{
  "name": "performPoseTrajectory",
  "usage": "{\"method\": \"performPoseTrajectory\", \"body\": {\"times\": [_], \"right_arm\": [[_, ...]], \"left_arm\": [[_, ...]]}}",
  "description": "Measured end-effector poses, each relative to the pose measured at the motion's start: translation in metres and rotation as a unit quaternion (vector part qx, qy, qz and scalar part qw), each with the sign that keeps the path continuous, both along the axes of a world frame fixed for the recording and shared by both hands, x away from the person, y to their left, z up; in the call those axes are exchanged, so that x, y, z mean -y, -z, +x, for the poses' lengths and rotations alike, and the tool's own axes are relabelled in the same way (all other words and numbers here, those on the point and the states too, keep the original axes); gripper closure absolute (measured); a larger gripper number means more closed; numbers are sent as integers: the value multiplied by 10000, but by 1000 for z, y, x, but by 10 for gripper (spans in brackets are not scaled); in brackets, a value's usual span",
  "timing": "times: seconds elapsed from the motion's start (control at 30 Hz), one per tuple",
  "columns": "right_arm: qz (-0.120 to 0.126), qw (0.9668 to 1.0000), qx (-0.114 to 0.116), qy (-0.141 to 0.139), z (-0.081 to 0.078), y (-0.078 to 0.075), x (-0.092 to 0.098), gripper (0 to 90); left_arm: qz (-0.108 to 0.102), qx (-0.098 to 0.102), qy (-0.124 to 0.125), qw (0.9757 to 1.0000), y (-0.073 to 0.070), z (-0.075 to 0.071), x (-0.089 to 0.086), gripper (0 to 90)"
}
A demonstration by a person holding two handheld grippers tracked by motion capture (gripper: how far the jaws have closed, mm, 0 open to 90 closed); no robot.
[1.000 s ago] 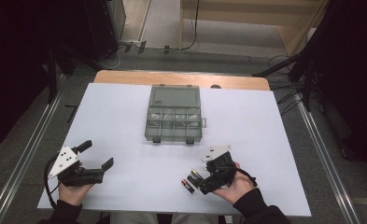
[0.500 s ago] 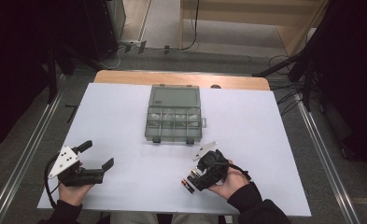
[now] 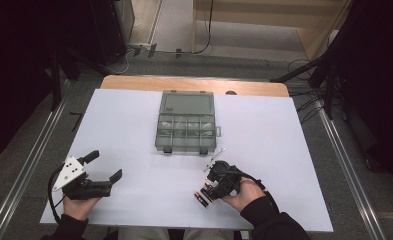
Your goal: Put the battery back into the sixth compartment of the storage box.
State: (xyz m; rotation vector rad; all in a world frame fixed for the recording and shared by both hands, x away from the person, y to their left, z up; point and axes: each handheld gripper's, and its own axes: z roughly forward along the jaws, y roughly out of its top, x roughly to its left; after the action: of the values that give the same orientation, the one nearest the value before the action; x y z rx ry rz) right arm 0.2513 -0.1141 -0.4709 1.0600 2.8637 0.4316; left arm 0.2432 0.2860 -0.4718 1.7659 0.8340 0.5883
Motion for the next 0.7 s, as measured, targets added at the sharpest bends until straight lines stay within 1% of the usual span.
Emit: {"method": "performPoseTrajectory", "body": {"times": [0.07, 0.13, 0.2, 0.27, 0.3, 0.33, 0.4, 0.5, 0.6, 0.7], "right_arm": [[13, 10000, -18, -32, 0, 0, 0, 529], [-25, 9999, -97, -85, 1, 1, -3, 583], [-74, 9998, -114, -152, 2, 3, -5, 605], [-170, 9995, -194, -159, 3, 3, -7, 641], [-175, 9995, -172, -204, 3, 4, -8, 659], [-200, 9994, -228, -144, 3, 4, -9, 678], [-270, 9992, -243, -144, 4, 5, -11, 713], [-333, 9990, -301, -41, 5, 5, -13, 767], [-373, 9987, -342, -16, 7, 5, -14, 772], [-400, 9982, -433, 67, 8, 4, -15, 778]], "left_arm": [[3, 2, -3, 10000, 0, 0, 0, 0], [-1, 0, 0, 10000, 0, 0, 0, 0], [7, -5, 1, 10000, 0, 0, 0, 0], [3, -4, 1, 10000, 0, 0, 0, 0], [5, -5, 1, 10000, 0, 0, 0, 0], [5, -6, 5, 10000, 0, 1, 0, 0], [9, -20, 15, 10000, 1, 1, 1, 0], [16, -12, 23, 10000, 1, 1, 1, 0], [18, -10, 23, 10000, 1, 1, 1, 0], [4, -16, 17, 10000, 1, 1, 1, 0]]}}
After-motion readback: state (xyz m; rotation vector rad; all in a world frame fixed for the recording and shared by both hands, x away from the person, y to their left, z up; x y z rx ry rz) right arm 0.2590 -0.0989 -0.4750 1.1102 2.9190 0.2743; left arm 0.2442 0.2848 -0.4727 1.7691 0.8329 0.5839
